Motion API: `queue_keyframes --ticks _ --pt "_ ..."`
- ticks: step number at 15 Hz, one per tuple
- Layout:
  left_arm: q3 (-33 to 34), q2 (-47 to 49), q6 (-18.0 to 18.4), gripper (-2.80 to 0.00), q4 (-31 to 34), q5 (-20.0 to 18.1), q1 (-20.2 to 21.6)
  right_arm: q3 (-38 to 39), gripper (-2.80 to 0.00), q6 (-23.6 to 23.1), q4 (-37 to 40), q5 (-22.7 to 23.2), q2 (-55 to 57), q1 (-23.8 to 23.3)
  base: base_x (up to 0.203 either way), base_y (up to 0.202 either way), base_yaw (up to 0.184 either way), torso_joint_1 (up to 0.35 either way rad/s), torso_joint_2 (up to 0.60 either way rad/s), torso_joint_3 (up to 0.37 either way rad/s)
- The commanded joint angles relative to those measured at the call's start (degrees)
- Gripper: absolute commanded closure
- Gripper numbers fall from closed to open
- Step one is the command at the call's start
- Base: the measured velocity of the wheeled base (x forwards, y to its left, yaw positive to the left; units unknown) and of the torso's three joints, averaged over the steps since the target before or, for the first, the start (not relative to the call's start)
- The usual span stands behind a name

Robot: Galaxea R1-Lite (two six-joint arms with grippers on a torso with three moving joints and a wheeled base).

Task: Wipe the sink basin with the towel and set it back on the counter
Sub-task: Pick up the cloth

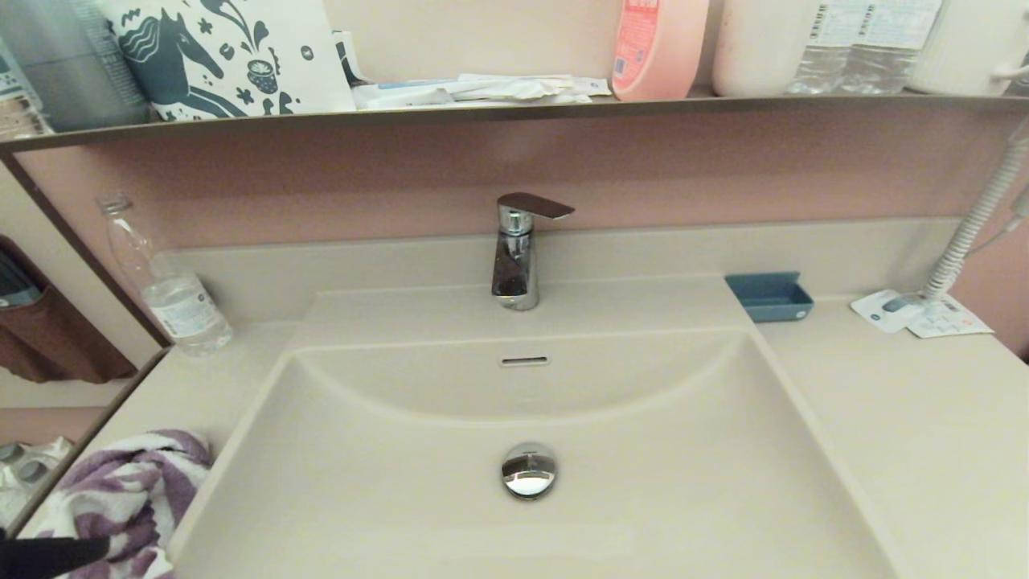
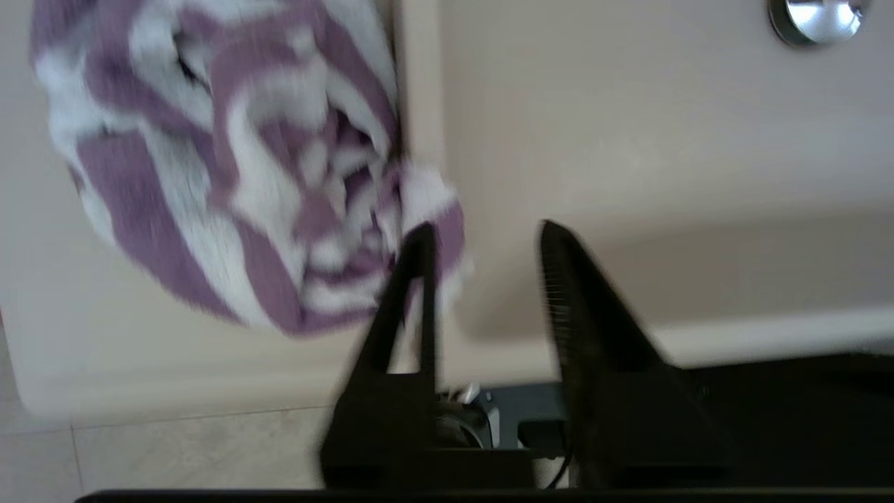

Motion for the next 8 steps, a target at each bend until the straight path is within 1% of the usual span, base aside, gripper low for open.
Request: queue_keyframes --ticks 1,5,8 --pt "-1.7 7.8 1.3 -2.8 -1.0 -0.1 1.9 0.0 0.0 0.0 0.0 0.0 0.1 0.0 0.0 0.0 0.0 0.0 0.0 0.0" --pt "-3.6 14.6 11.4 -2.8 -1.5 -0.7 11.7 0.0 0.0 0.0 0.0 0.0 0.1 0.0 0.0 0.0 0.0 0.0 0.0 0.0" --pt "-3.9 18.3 19.0 -2.8 -1.6 -2.6 19.2 0.0 0.0 0.0 0.0 0.0 0.1 0.0 0.0 0.0 0.0 0.0 0.0 0.0"
